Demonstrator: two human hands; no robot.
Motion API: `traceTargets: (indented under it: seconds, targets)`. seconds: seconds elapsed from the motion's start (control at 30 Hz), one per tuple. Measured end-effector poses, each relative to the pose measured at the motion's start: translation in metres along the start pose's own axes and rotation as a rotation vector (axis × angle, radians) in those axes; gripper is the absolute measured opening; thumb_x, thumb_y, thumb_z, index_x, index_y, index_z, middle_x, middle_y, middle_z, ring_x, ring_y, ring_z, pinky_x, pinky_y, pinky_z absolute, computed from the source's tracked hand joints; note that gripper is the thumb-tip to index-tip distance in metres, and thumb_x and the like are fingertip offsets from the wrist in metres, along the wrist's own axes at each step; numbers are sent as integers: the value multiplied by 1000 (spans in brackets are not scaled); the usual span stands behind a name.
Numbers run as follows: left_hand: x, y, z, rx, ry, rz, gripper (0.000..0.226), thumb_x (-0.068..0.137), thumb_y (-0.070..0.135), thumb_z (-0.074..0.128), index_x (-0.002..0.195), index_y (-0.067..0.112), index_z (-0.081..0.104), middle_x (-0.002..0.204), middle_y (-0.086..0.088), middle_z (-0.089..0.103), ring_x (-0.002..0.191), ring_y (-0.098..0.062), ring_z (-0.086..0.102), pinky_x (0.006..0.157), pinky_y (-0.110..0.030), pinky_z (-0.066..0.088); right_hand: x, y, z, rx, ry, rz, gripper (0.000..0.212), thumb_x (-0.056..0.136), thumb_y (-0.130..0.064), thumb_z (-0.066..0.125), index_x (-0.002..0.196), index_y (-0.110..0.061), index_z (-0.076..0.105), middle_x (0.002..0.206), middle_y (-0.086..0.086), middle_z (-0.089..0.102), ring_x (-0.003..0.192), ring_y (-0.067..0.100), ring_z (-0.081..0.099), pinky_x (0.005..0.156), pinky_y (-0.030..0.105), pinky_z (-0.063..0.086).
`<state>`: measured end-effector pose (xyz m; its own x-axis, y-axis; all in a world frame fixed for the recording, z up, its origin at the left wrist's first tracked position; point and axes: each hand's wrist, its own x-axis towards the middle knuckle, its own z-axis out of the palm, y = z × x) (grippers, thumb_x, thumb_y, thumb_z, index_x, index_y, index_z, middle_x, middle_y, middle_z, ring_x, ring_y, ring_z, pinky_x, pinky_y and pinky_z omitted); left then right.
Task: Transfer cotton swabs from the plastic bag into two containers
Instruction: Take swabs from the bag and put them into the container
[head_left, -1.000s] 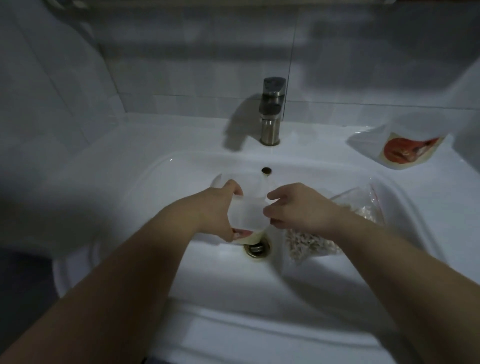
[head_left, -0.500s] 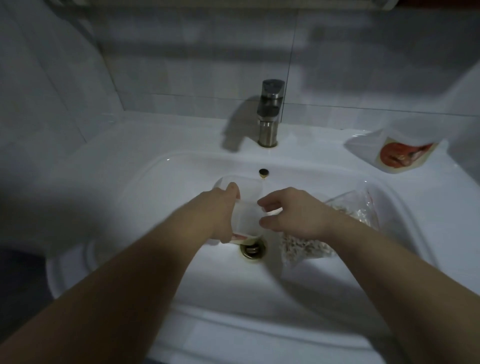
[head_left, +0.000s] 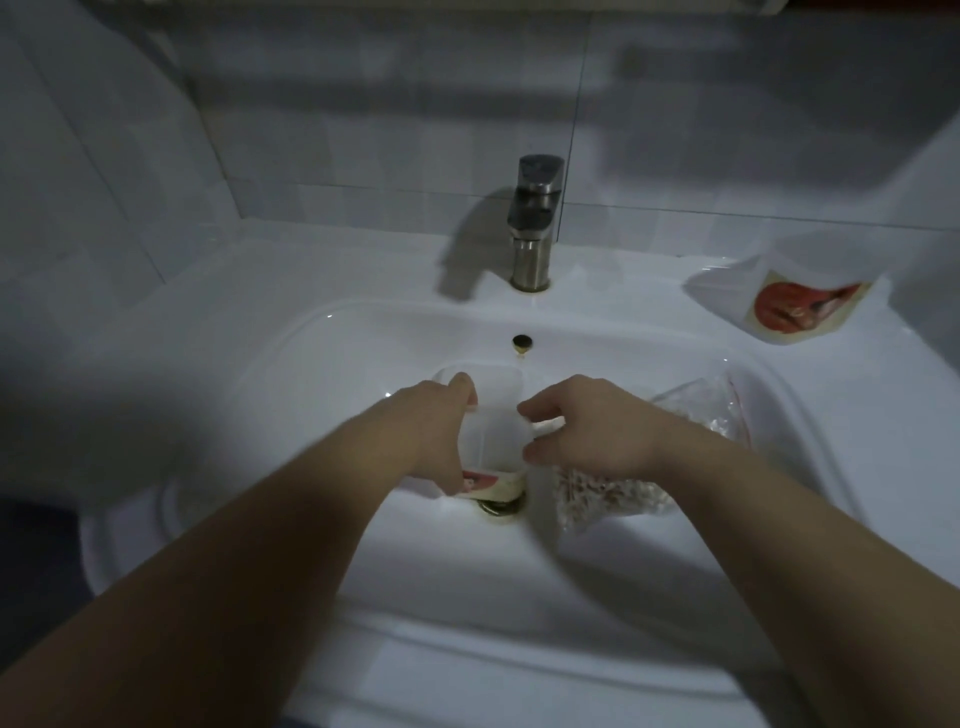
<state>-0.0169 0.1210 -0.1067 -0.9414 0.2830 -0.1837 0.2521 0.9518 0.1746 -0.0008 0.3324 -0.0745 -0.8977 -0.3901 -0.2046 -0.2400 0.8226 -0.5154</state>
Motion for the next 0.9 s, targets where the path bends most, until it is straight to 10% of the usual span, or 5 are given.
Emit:
traceTargets:
  seconds: [0.9]
  targets:
    - [5,-1,5,60,-38,-41,87,61,40,94,121,26,34,85,6,49,71,-11,54,50,-25,36,7,3,7,-81,-52,-21,27,83,-32,66,107,-25,75,94,-3,73,89,14,66,82,34,55]
